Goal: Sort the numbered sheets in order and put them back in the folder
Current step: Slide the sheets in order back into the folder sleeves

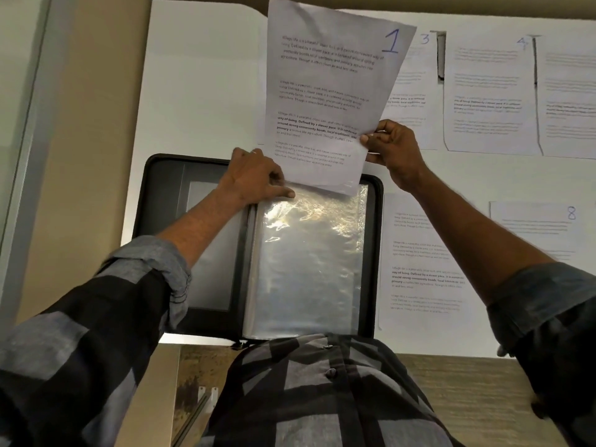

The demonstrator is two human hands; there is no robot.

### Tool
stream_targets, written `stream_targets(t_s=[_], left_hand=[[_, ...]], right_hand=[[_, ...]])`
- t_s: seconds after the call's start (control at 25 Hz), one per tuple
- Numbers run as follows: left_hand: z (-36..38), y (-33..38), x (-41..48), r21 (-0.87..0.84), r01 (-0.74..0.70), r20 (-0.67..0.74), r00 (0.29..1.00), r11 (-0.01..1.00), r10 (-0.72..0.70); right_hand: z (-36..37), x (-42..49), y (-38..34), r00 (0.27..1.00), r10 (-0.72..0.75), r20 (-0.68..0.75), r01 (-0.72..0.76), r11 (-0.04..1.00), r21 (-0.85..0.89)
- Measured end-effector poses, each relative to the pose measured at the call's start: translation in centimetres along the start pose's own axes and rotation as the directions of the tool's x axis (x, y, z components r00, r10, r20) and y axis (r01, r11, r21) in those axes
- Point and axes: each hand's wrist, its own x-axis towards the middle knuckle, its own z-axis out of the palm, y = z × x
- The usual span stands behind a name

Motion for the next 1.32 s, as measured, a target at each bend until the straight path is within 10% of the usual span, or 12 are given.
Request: stream_targets(t_s=[0.44,0.76,1.32], left_hand=[[-0.3,-3.0,0.8,-0.362,-0.001,0.031,0.999,0.932,0.013],[-0.1,-2.5,0.7,-0.004,-0.118,-0.078,0.99,0.993,0.117],[-0.8,-2.6,2.3,-0.073,-0.321,0.217,0.919,0.944,0.329]], right_hand=[[0.8,1.7,0.6,0.999,0.032,0.0,-0.032,0.999,-0.009],[-0.1,2.4,1.3,0.998,0.041,0.047,-0.039,0.998,-0.041],[0.9,2.5,1.4,0.994,0.027,0.102,-0.019,0.996,-0.083]])
